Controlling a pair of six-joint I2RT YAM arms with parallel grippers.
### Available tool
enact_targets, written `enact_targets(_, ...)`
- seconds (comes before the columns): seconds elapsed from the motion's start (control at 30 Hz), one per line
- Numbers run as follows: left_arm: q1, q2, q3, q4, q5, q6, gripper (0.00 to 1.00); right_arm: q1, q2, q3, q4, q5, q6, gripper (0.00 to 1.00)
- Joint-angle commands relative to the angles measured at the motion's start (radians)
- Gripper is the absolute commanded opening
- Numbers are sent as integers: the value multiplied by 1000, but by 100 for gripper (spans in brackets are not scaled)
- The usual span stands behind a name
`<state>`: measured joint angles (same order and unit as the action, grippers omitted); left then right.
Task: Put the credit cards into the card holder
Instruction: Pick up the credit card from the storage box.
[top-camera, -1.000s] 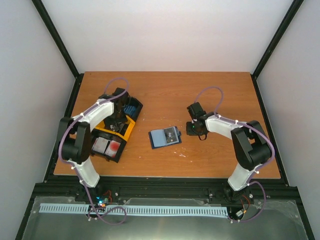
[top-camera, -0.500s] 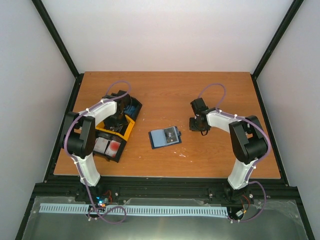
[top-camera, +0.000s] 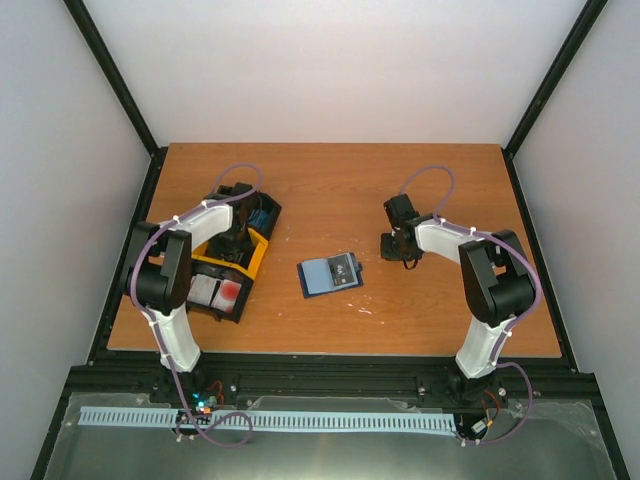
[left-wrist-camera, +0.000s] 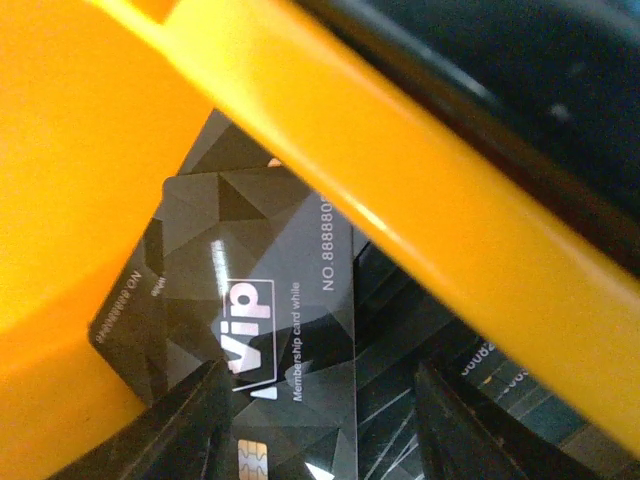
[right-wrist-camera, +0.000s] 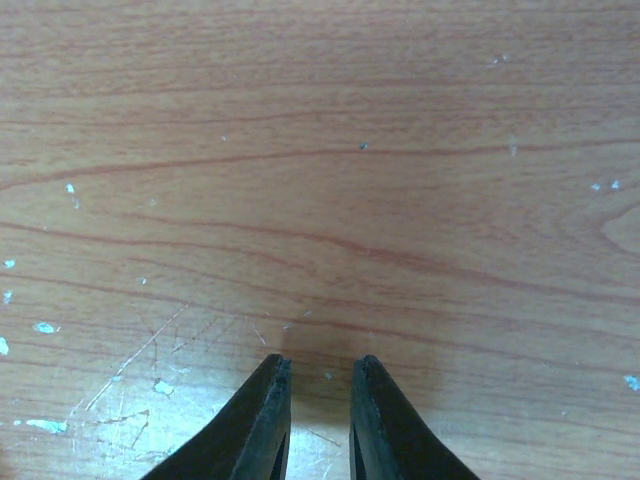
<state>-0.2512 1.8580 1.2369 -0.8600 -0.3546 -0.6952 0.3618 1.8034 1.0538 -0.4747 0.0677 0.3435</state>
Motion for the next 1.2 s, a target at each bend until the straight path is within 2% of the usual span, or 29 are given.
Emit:
enact_targets(0.0,21,18,-52,86,3,18,49,-11,30,15,-13,7,-5,19)
enact_targets(0.17,21,18,-71,102,-9,19,40,-12,26,15,-15,5,0,19)
enact_targets(0.63,21,-89,-73,92,-77,26,2,-11,13,9,-14,3,15,18)
enact_targets(1.07,22,-124,-90,69,-108,40,1,-11,4,-3,-7,0,14,18)
enact_targets(1.17,21,-123,-98,58,-93,19,8,-11,4,-3,-5,-2,14,18)
